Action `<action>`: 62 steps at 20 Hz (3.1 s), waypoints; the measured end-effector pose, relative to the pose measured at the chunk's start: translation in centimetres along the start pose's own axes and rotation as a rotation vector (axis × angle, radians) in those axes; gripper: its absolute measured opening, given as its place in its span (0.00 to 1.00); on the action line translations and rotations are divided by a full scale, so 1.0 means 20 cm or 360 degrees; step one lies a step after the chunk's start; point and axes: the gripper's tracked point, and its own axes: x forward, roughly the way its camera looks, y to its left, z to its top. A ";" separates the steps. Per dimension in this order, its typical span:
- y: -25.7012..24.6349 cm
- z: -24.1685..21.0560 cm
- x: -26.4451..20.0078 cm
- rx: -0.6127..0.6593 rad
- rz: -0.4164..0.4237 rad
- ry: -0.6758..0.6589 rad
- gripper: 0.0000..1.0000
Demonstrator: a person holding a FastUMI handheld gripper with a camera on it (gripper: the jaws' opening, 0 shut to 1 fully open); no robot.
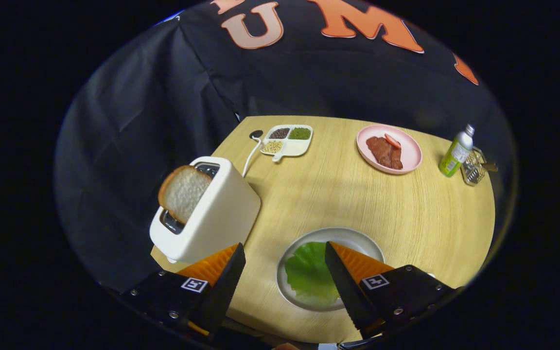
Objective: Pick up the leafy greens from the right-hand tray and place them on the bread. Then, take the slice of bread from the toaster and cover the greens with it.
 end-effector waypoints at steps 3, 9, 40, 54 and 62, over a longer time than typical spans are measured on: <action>0.19 0.16 -0.02 -0.0035 0.0030 0.0005 0.99; 0.49 0.38 0.05 -0.0062 0.0081 0.0068 0.98; 0.70 0.29 0.26 0.0170 0.0039 0.0432 0.10; 0.37 0.42 -0.22 0.0384 0.0310 0.0053 0.10; 0.00 0.24 -0.32 0.0474 0.0300 0.0021 0.10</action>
